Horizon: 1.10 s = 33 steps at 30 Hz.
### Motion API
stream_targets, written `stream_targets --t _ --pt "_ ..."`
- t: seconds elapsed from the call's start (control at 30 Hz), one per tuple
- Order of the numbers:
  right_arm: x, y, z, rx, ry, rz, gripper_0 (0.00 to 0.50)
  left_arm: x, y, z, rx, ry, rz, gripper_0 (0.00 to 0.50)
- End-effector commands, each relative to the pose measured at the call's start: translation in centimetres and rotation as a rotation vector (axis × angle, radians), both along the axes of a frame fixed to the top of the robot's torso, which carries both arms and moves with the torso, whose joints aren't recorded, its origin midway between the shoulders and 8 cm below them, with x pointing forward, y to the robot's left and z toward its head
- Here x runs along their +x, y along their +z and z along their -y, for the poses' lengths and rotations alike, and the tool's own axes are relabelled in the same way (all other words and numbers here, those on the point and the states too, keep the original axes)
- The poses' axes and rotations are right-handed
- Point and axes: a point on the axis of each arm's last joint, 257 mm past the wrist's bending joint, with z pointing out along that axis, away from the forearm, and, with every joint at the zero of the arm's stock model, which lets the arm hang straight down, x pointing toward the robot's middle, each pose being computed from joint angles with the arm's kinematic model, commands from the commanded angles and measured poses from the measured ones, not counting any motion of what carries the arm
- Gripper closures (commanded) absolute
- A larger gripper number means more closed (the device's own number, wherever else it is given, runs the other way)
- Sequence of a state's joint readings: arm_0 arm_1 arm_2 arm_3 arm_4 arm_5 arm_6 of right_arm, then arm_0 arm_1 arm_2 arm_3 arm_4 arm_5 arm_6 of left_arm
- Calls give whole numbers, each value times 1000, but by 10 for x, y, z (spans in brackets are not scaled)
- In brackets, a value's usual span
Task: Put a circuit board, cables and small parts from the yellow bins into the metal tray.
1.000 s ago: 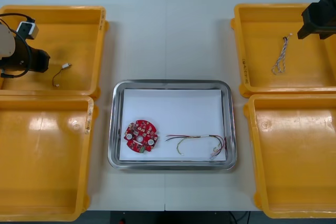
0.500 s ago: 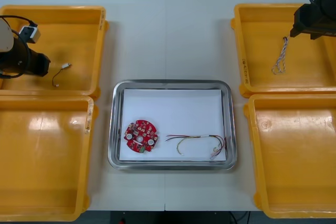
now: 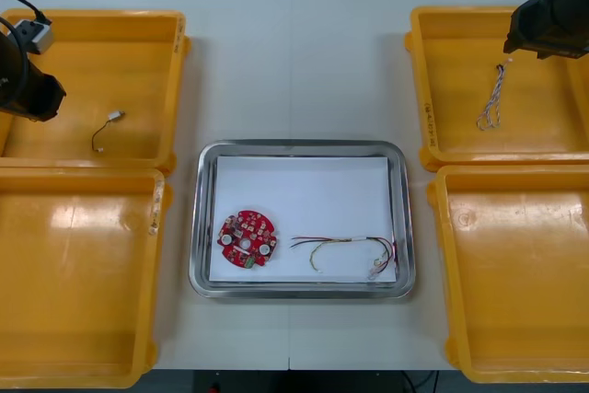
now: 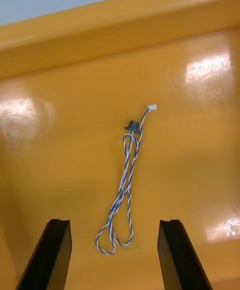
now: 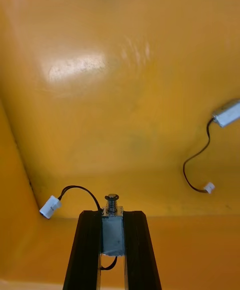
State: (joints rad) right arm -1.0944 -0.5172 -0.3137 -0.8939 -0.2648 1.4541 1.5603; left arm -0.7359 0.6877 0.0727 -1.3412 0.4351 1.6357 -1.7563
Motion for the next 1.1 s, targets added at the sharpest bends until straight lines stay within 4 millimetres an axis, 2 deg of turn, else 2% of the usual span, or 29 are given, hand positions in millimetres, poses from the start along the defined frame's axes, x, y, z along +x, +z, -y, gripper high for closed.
stream_targets --t 0.03,0.3,0.6,0.9,1.1 --pt "23 39 -9 42 -35 95 0 -5 42 9 54 -58 26 500" --pt "36 32 -6 80 -80 126 0 -24 60 56 -17 -79 20 500" --pt "39 23 -3 117 -120 130 0 -7 95 117 -53 -135 151 500" --pt "41 3 1 154 -163 121 0 -8 92 166 -54 -184 168 500" --pt "42 -19 1 172 -182 102 0 -12 82 204 -92 -195 155 500"
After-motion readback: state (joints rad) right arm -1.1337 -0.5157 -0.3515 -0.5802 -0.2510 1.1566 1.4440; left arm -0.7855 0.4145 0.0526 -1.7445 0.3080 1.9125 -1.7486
